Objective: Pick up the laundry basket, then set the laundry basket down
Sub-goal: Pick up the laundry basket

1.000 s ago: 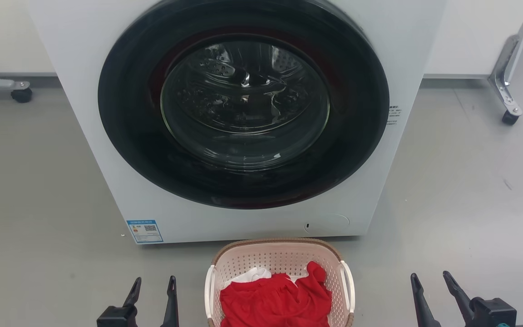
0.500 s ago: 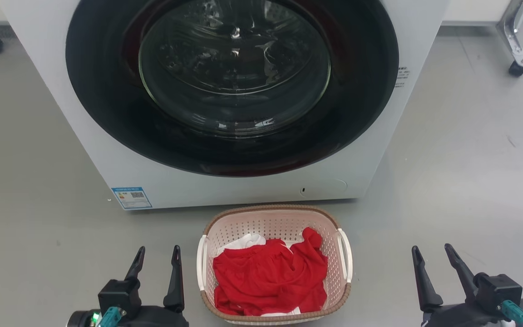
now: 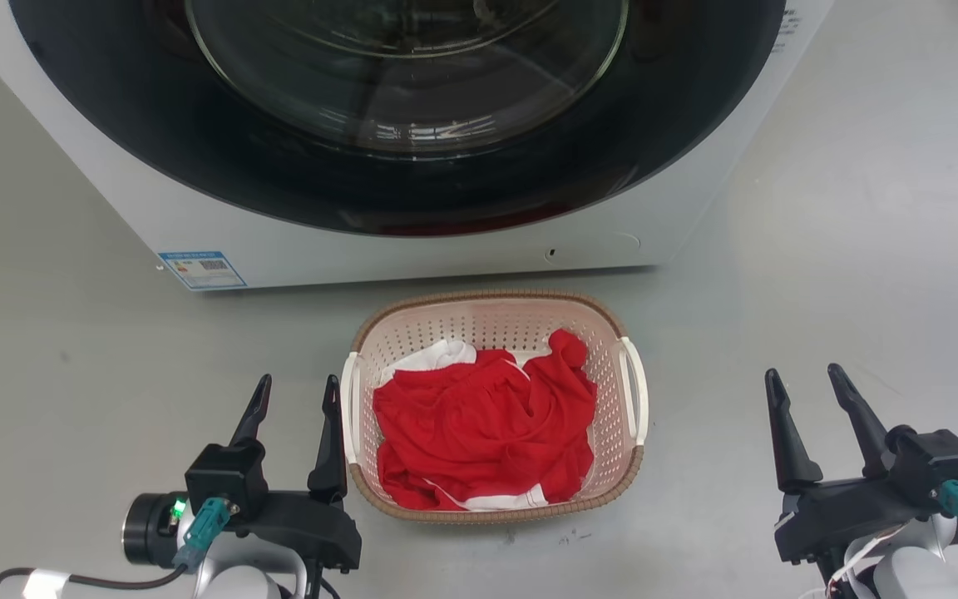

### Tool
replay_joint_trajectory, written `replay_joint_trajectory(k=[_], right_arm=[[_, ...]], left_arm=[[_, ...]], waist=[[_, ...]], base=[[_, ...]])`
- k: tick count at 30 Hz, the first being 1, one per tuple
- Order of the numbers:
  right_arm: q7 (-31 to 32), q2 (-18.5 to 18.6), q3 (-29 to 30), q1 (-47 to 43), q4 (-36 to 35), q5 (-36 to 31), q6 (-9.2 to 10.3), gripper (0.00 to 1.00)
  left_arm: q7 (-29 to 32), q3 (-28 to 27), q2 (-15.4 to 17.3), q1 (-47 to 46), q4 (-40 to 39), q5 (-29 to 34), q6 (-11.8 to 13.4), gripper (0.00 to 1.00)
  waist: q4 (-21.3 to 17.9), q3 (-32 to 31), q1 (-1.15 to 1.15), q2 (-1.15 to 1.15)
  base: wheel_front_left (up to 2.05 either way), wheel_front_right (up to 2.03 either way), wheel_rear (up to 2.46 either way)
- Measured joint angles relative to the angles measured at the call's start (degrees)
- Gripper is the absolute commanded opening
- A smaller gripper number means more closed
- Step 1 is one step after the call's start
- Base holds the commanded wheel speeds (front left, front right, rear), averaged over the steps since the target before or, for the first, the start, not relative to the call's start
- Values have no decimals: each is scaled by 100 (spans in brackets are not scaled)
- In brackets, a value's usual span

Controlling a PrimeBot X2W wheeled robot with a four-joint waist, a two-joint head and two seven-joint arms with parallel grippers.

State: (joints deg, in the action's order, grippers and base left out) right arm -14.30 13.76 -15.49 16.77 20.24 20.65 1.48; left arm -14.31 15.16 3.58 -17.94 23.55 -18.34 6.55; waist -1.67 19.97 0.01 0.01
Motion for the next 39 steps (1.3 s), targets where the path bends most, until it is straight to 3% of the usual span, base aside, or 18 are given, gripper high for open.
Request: replay_joint_trajectory(k=[17, 39], right_arm=[[-24, -46, 45, 908, 465, 49, -208, 100], [378, -537, -408, 2257, 2108, 53, -553, 100]], left_arm=[[-21, 69, -54, -950, 546, 43, -7, 100], [720, 204, -126, -2253, 2246, -162, -202, 100]], waist=[[-100, 1166, 0, 0], [-161, 2081, -1, 0]], base=[[0, 0, 0], [0, 0, 0]])
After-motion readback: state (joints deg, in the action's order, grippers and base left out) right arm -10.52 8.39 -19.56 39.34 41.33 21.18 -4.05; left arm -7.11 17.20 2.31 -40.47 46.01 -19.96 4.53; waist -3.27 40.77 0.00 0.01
